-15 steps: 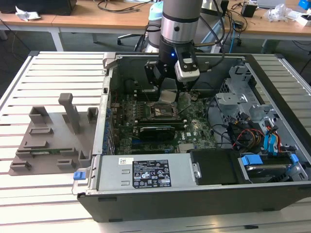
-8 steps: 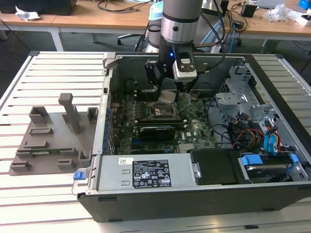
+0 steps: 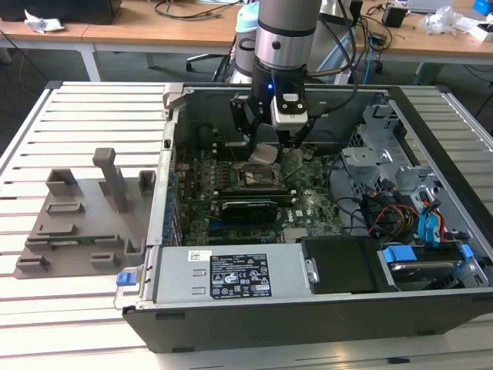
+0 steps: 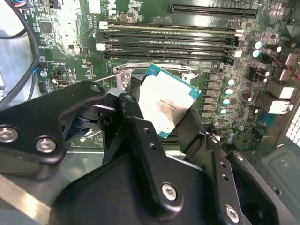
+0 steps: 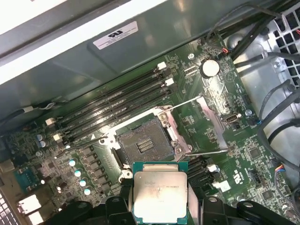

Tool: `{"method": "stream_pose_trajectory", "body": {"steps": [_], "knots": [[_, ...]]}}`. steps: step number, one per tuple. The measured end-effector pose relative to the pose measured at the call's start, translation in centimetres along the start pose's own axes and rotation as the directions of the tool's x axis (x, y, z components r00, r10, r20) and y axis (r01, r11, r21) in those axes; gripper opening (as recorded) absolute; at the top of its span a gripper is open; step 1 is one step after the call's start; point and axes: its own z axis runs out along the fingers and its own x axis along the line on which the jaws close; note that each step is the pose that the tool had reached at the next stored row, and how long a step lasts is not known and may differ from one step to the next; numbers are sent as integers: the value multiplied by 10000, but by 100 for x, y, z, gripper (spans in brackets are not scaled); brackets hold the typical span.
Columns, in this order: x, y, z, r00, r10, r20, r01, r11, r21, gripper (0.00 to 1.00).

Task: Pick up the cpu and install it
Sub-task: 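Place the cpu into insertion slot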

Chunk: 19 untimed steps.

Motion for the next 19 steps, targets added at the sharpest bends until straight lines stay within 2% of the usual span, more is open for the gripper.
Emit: {"method": "stream_pose_trajectory", "body": {"steps": [5,12,19], "knots": [[0,0,2,9989,475,-24,-475,9989,3,55],[0,0,5,9949,1003,-50,-1003,9950,6,55],[0,0,9,9851,1716,-84,-1716,9852,16,55]]}}
